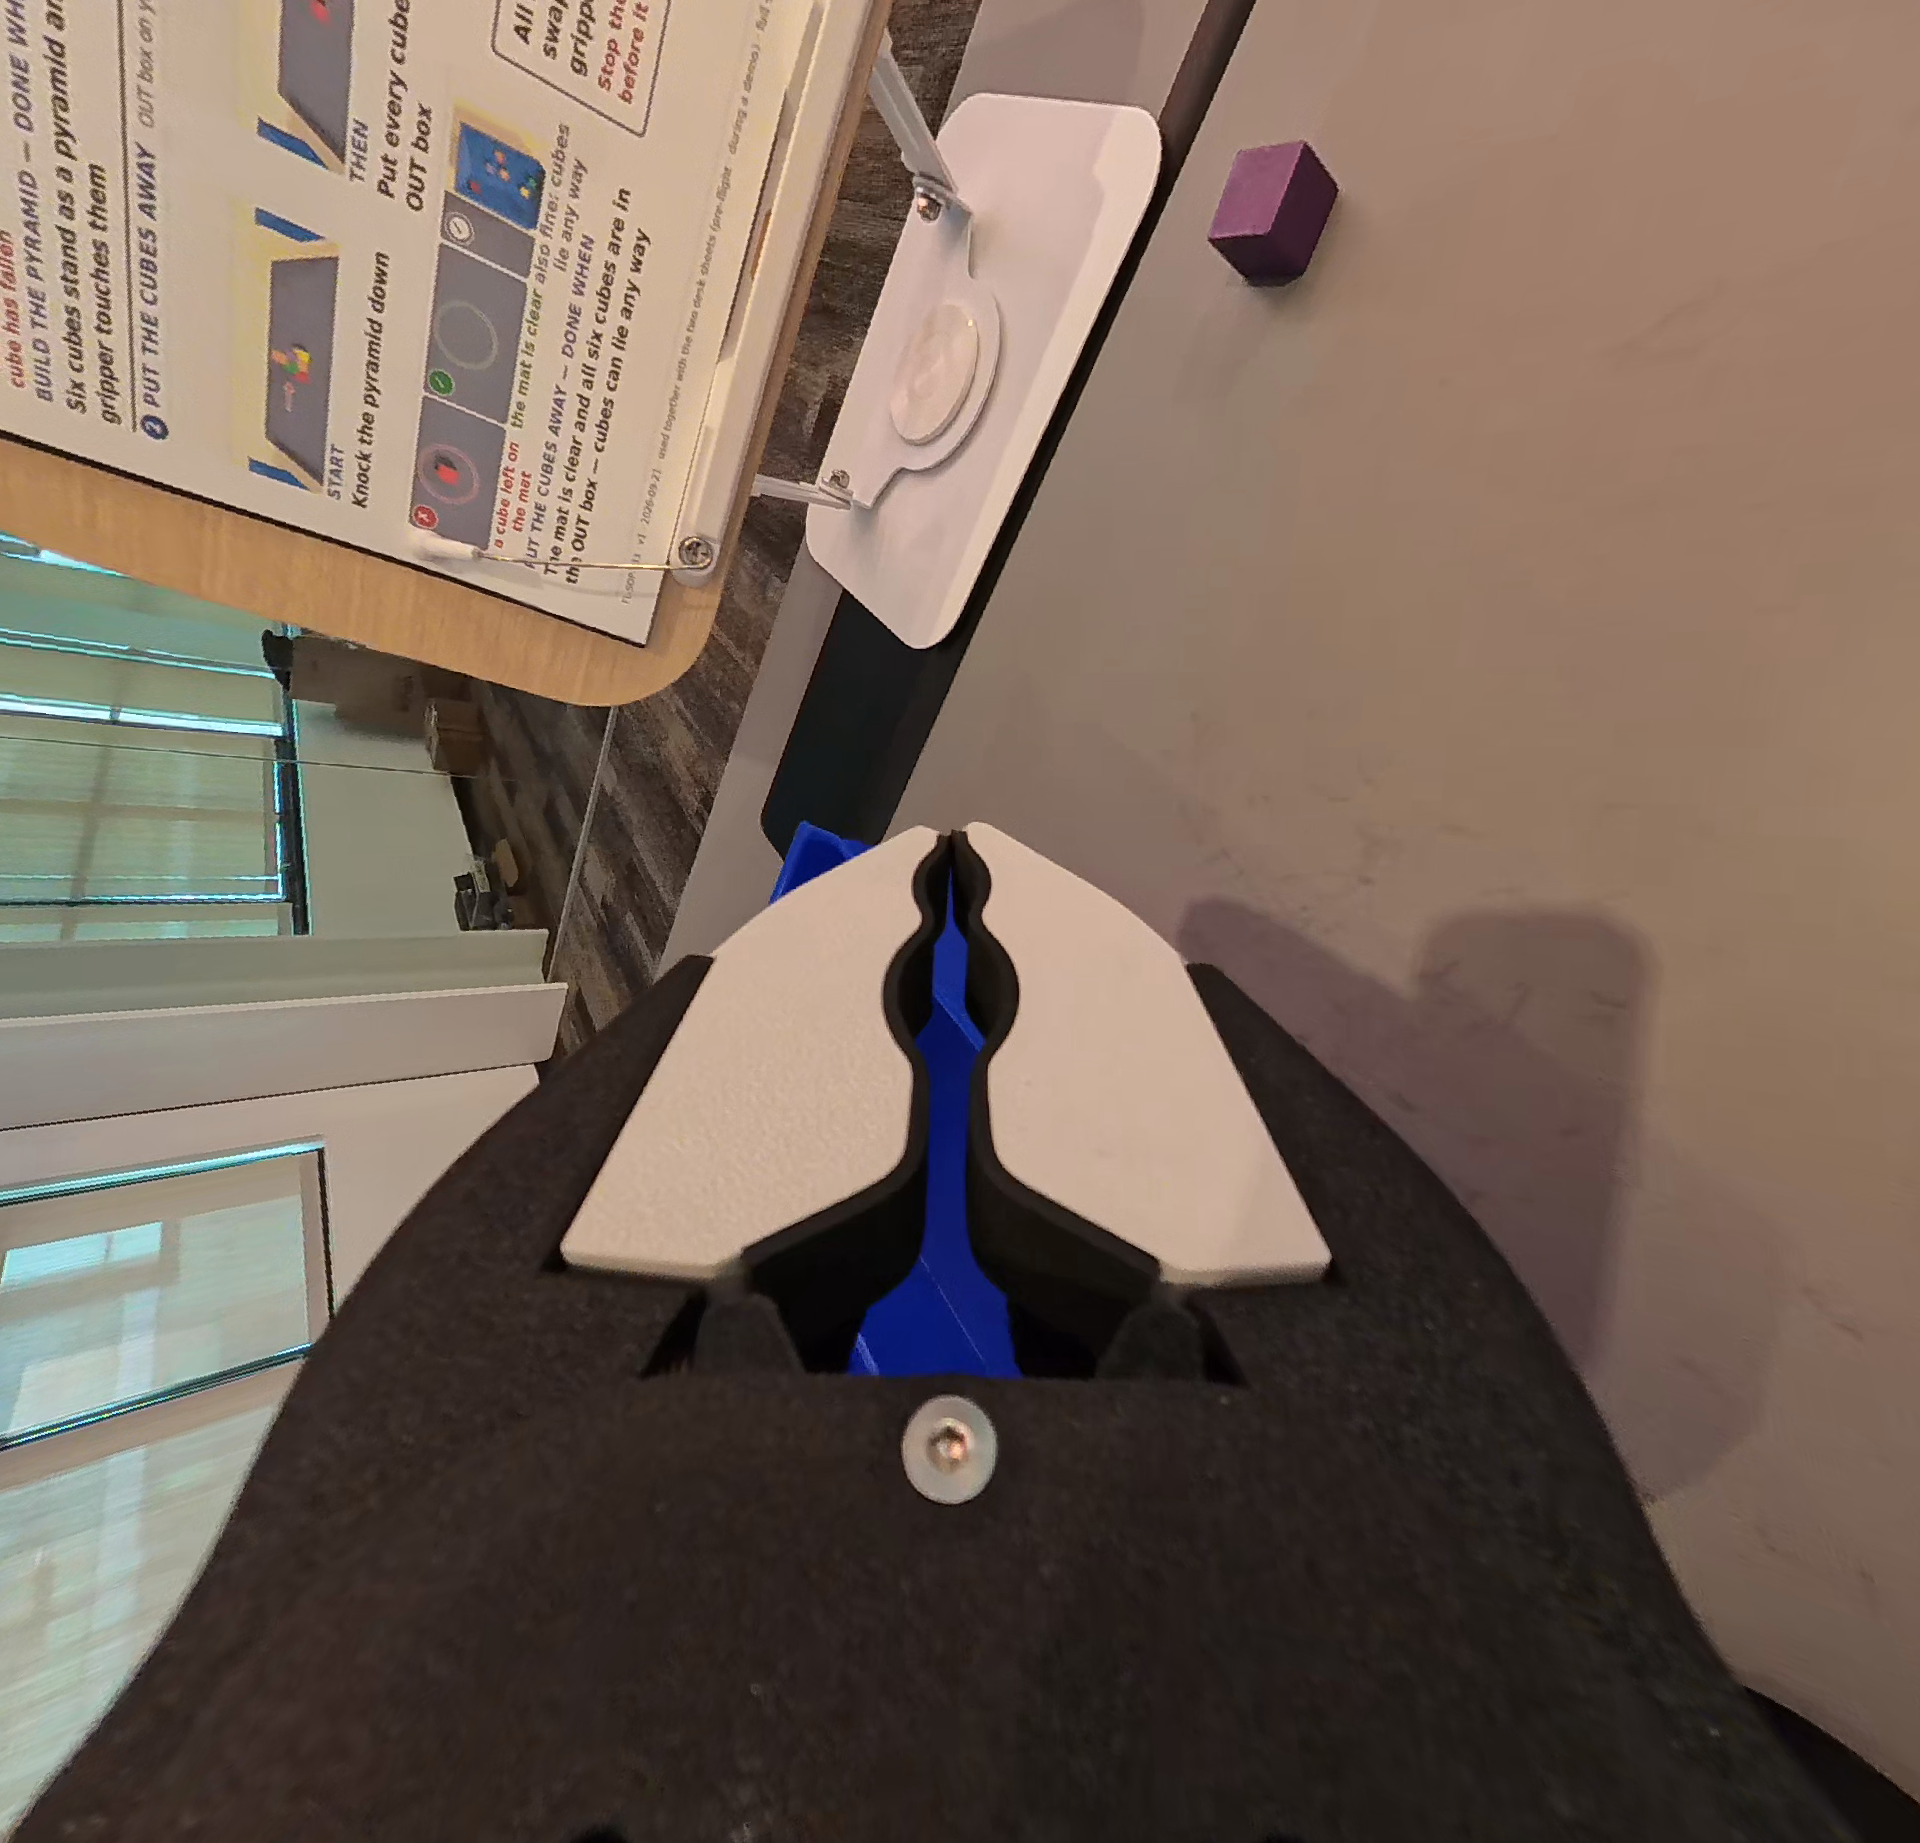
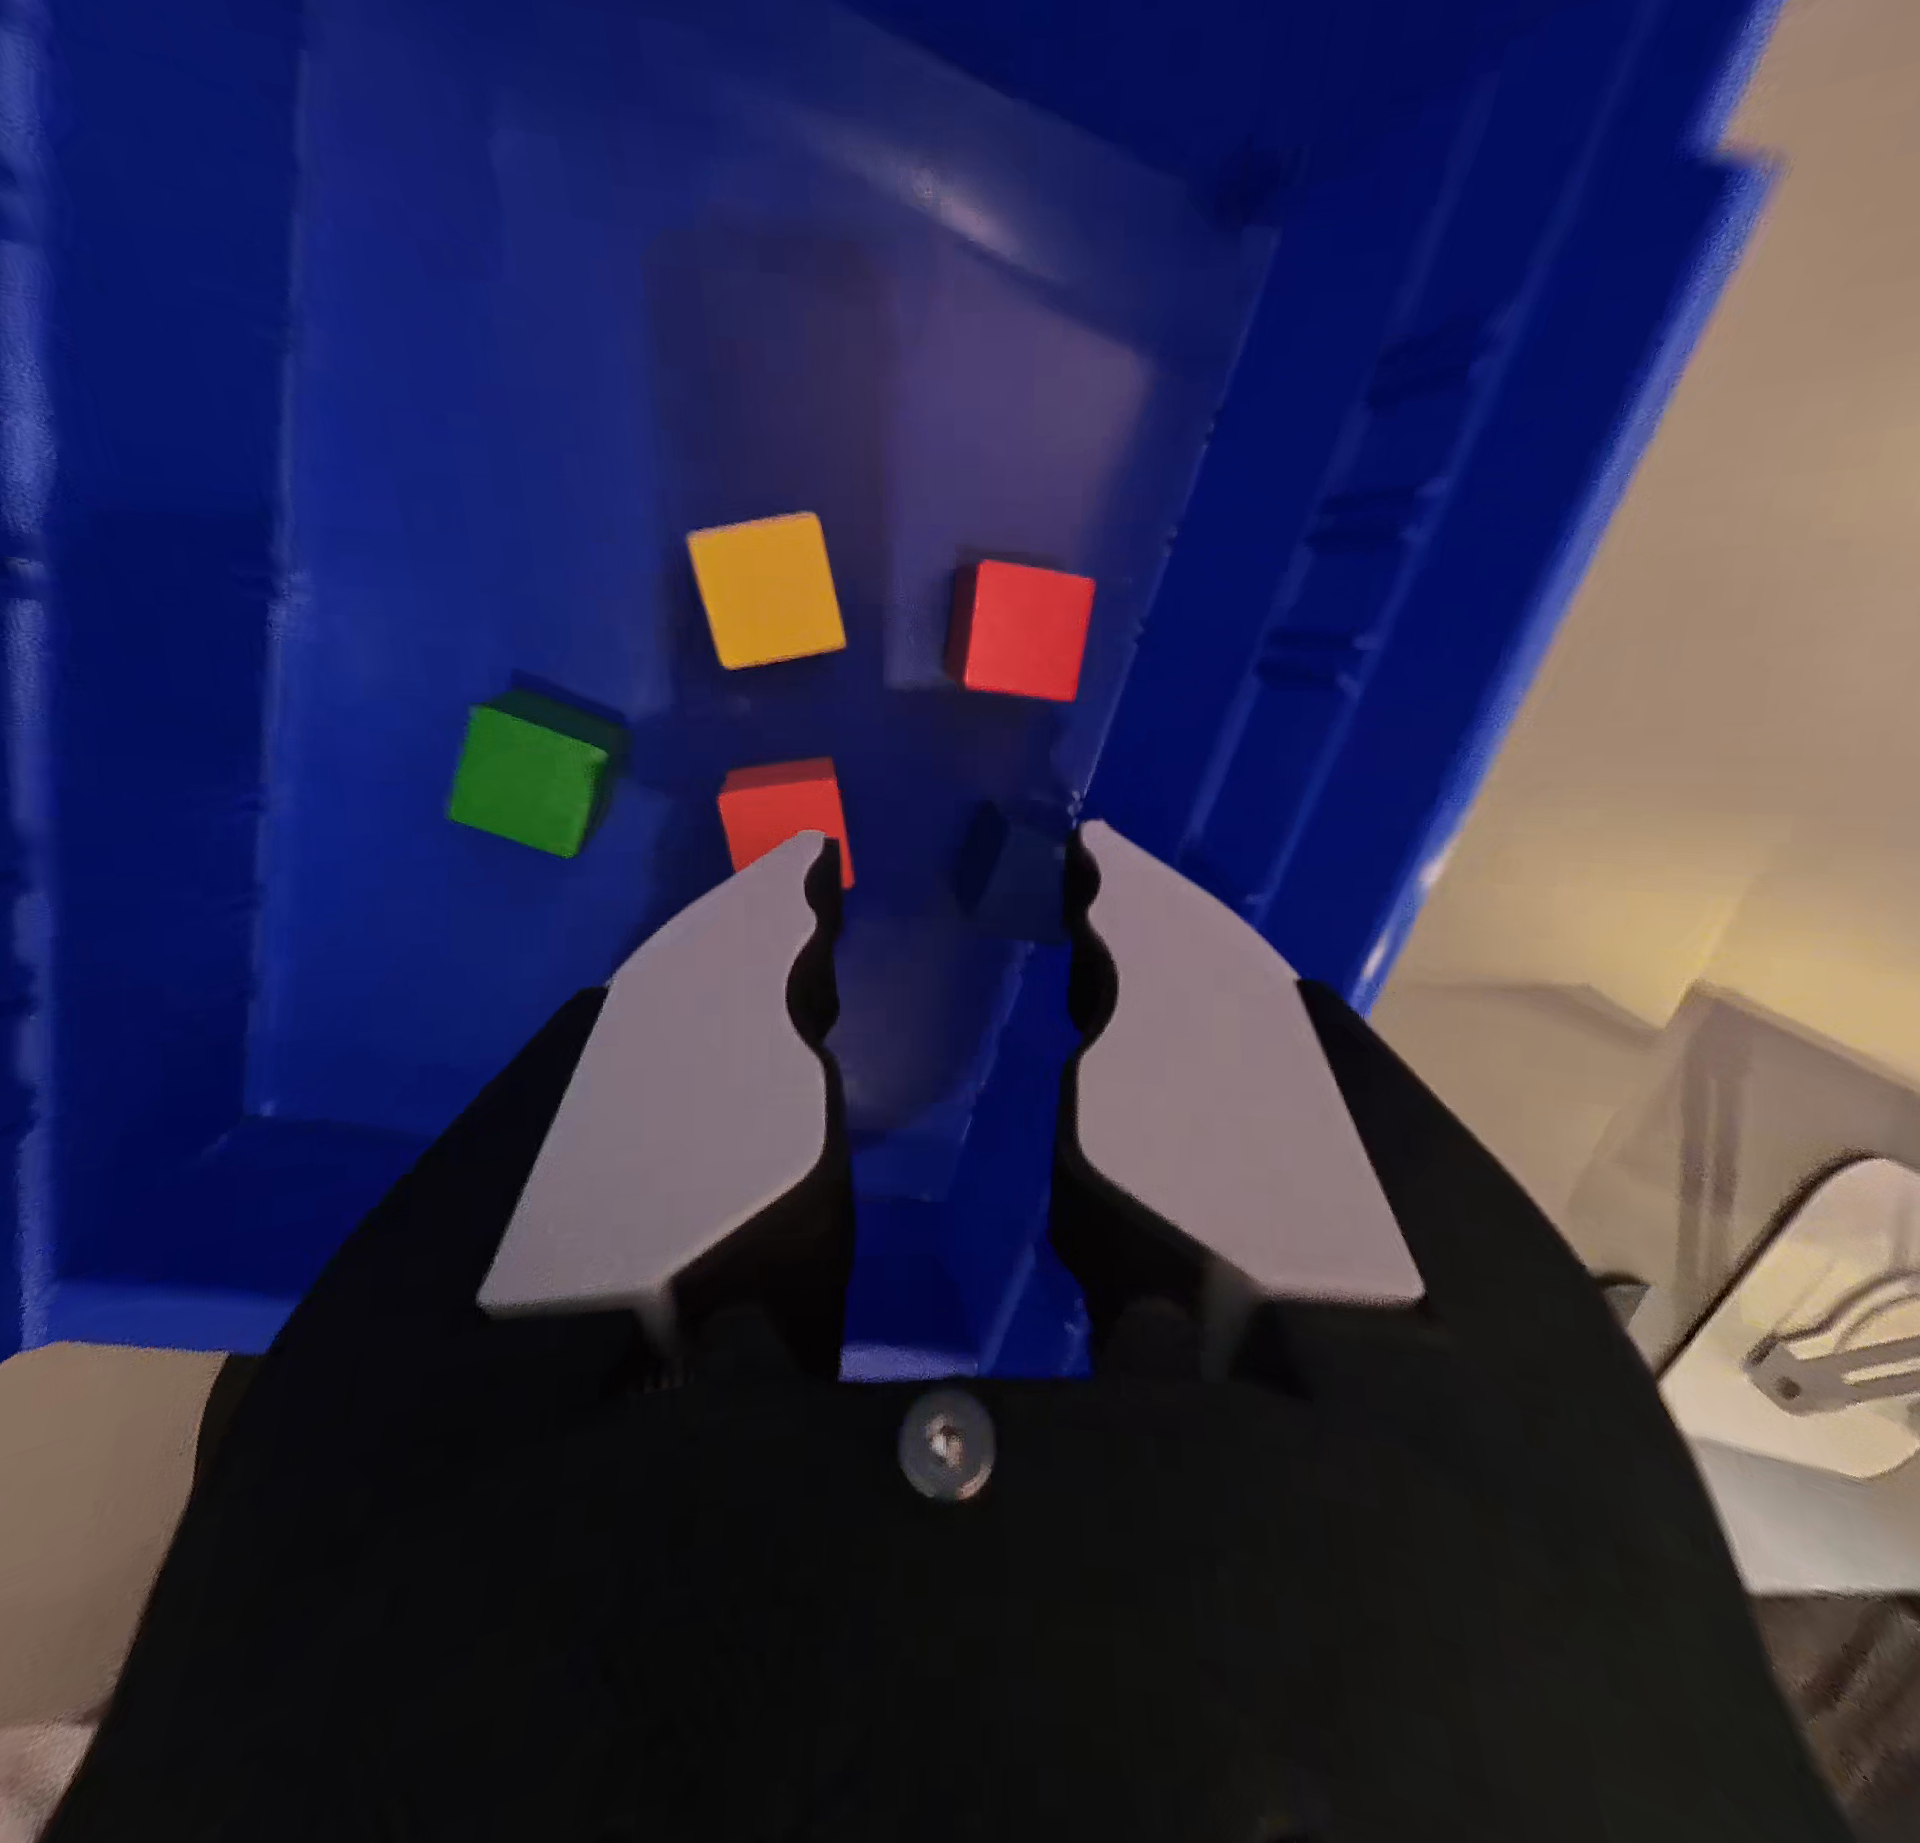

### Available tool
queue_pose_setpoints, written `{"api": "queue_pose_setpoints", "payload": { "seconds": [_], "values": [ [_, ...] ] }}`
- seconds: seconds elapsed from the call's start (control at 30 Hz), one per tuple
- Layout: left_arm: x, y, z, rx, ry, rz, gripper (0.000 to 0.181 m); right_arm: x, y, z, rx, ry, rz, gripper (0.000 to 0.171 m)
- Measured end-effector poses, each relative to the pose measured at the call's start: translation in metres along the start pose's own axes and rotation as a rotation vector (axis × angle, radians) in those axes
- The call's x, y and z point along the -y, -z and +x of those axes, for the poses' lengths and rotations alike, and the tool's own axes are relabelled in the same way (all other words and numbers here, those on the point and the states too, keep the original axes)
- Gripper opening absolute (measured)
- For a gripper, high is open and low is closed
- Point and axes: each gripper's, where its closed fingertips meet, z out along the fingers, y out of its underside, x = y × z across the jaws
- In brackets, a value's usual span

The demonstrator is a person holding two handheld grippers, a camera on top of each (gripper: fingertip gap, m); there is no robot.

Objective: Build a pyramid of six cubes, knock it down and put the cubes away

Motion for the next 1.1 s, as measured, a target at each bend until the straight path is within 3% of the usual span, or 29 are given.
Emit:
{"api": "queue_pose_setpoints", "payload": {
  "seconds": [0.13,0.23,0.33,0.4,0.53,0.7,0.97,1.03,1.1],
  "values": [
    [-0.006,0.004,-0.009,0.014,0.025,-0.002,0.000,0.051,0.057,-0.026,-0.043,0.077,0.296,0.045],
    [-0.013,0.008,-0.021,0.032,0.061,0.002,0.000,0.103,0.115,-0.072,-0.052,0.151,0.648,0.046],
    [-0.021,0.014,-0.034,0.057,0.104,0.005,0.000,0.140,0.155,-0.148,0.093,0.246,0.984,0.050],
    [-0.026,0.018,-0.041,0.071,0.124,0.006,0.000,0.152,0.150,-0.194,0.200,0.273,1.058,0.056],
    [-0.031,0.023,-0.048,0.080,0.159,0.015,0.000,0.165,0.077,-0.248,0.278,0.282,0.885,0.066],
    [-0.030,0.023,-0.050,0.101,0.184,0.007,0.000,0.198,0.000,-0.251,0.232,0.159,0.711,0.066],
    [-0.025,0.021,-0.051,0.144,0.168,-0.012,0.000,0.232,-0.054,-0.250,0.246,-0.006,0.541,0.065],
    [-0.026,0.022,-0.052,0.139,0.172,-0.009,0.000,0.232,-0.066,-0.251,0.220,0.015,0.481,0.054],
    [-0.027,0.023,-0.051,0.129,0.178,-0.002,0.000,0.233,-0.071,-0.250,0.195,0.057,0.467,0.029]
  ]
}}
